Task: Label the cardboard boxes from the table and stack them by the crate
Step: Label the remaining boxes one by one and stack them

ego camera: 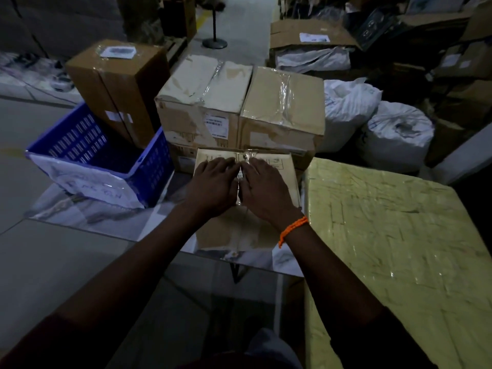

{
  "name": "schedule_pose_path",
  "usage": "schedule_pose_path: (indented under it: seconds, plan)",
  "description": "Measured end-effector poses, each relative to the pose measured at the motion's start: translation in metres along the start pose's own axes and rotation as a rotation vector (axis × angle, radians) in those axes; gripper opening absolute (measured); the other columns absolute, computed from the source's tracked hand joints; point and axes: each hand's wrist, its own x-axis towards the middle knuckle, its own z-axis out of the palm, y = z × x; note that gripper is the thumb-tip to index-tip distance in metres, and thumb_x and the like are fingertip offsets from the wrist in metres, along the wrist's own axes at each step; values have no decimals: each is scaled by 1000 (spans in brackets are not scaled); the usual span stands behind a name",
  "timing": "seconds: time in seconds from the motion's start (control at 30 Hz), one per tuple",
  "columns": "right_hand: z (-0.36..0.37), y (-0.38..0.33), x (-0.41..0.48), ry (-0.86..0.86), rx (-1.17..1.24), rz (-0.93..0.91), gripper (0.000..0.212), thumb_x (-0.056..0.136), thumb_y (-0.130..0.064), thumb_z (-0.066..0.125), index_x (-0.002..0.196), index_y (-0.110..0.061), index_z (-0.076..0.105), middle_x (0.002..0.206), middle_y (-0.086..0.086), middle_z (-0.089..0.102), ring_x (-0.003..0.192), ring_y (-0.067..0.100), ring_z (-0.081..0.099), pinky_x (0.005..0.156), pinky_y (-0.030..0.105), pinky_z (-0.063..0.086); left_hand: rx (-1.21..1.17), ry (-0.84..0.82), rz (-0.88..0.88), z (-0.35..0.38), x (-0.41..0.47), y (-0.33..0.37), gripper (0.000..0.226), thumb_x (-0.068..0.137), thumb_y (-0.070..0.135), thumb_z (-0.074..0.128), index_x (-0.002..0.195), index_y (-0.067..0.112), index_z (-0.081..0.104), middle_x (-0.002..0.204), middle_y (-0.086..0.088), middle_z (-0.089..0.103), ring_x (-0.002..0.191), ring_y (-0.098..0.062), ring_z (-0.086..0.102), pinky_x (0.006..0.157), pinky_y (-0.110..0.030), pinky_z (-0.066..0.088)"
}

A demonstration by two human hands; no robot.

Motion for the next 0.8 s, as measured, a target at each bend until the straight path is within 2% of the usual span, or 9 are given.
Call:
schedule_pose_path:
  seconds: [0.13, 0.23, 0.3, 0.37, 0.47, 0.57, 0.63, 0.8]
  plan:
    - [-6, 1, -1, -67, 13, -14, 71, 99, -49, 20, 149, -8, 51, 154, 17, 49, 144, 34, 43, 117, 51, 35, 0, -13, 24, -1, 0, -3, 65, 100, 44, 18, 155, 16, 39, 159, -12, 40, 146, -32, 37, 117, -49, 27]
    - [-22, 10, -9, -183, -29, -53, 86, 94, -63, 7, 160, -15, 33, 168, 11, 27, 156, 29, 23, 125, 48, 22, 15, -79, 46, -4, -8, -10, 70, 100, 52, 9, 162, 20, 21, 169, -6, 17, 156, -26, 15, 123, -49, 11]
    - [-37, 18, -20, -221, -73, -51, 87, 93, -66, 5, 162, -19, 27, 171, 7, 21, 158, 26, 18, 124, 49, 19, 0, -66, 60, -8, -19, -17, 76, 97, 58, 3, 162, 21, 21, 170, -5, 13, 157, -23, 8, 125, -52, 5]
    - [-46, 28, -36, -215, -89, -22, 82, 97, -66, 11, 163, -19, 27, 170, 7, 23, 157, 27, 20, 123, 49, 19, 13, 13, 127, -9, -33, -24, 71, 101, 56, 10, 158, 19, 33, 167, -6, 23, 156, -23, 14, 125, -52, 5]
    - [-44, 40, -72, -130, -106, -23, 79, 99, -66, 17, 161, -20, 33, 168, 6, 29, 156, 28, 26, 122, 52, 26, 21, 119, 202, -1, -54, -34, 59, 107, 50, 24, 150, 17, 47, 159, -4, 39, 151, -20, 27, 125, -50, 13]
    - [-31, 51, -97, -42, -125, -83, 70, 103, -58, 30, 162, -20, 31, 169, 5, 26, 157, 26, 22, 119, 51, 29, -22, 151, 217, 12, -67, -37, 55, 106, 46, 31, 151, 16, 45, 158, -5, 39, 150, -18, 29, 124, -51, 21]
    - [-22, 53, -104, 5, -114, -113, 69, 104, -54, 35, 163, -19, 28, 170, 5, 23, 158, 26, 17, 119, 52, 32, -54, 200, 226, 21, -71, -36, 54, 105, 41, 37, 150, 13, 47, 158, -7, 40, 150, -21, 32, 123, -50, 22]
    - [-14, 50, -102, 62, -18, -75, 65, 104, -51, 37, 160, -18, 35, 168, 6, 28, 158, 24, 17, 122, 49, 33, -172, 251, 194, 25, -66, -33, 53, 102, 37, 43, 147, 10, 50, 155, -10, 46, 147, -24, 37, 120, -57, 27]
